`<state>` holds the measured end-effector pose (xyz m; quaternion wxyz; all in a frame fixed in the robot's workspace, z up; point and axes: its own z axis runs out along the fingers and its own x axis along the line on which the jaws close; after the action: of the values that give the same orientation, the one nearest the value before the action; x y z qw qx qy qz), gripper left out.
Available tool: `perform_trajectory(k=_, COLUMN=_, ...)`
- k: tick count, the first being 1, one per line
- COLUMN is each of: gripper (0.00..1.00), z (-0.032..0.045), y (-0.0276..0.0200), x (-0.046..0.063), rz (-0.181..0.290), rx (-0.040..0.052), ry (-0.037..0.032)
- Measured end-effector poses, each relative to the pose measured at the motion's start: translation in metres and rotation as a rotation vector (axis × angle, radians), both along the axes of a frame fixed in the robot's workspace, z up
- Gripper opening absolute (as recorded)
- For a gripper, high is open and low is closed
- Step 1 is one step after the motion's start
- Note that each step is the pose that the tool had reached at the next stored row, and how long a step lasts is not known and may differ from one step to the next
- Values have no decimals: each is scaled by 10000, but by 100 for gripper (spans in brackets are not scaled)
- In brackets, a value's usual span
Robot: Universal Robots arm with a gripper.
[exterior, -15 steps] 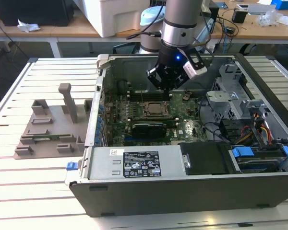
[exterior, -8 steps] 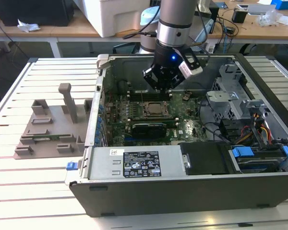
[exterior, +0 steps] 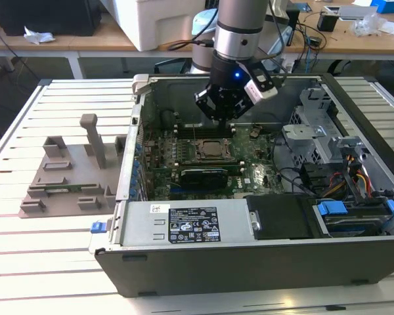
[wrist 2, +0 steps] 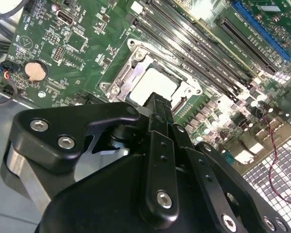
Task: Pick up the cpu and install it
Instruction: 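Install the first cpu locking lever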
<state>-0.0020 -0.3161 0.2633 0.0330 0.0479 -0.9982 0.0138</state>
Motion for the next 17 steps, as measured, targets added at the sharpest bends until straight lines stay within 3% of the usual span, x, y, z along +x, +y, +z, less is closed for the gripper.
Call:
perform_trajectory(k=4, gripper=11, z=-1, y=1, x=-244, rz=1, rx=16, ry=-7)
perform_trajectory(k=7, gripper=11, z=-1, y=0, x=-316, rz=1, rx=16, ry=-8)
perform_trajectory(k=17, gripper=11, z=-1, y=1, x=-811, rz=0, rx=17, ry=-29)
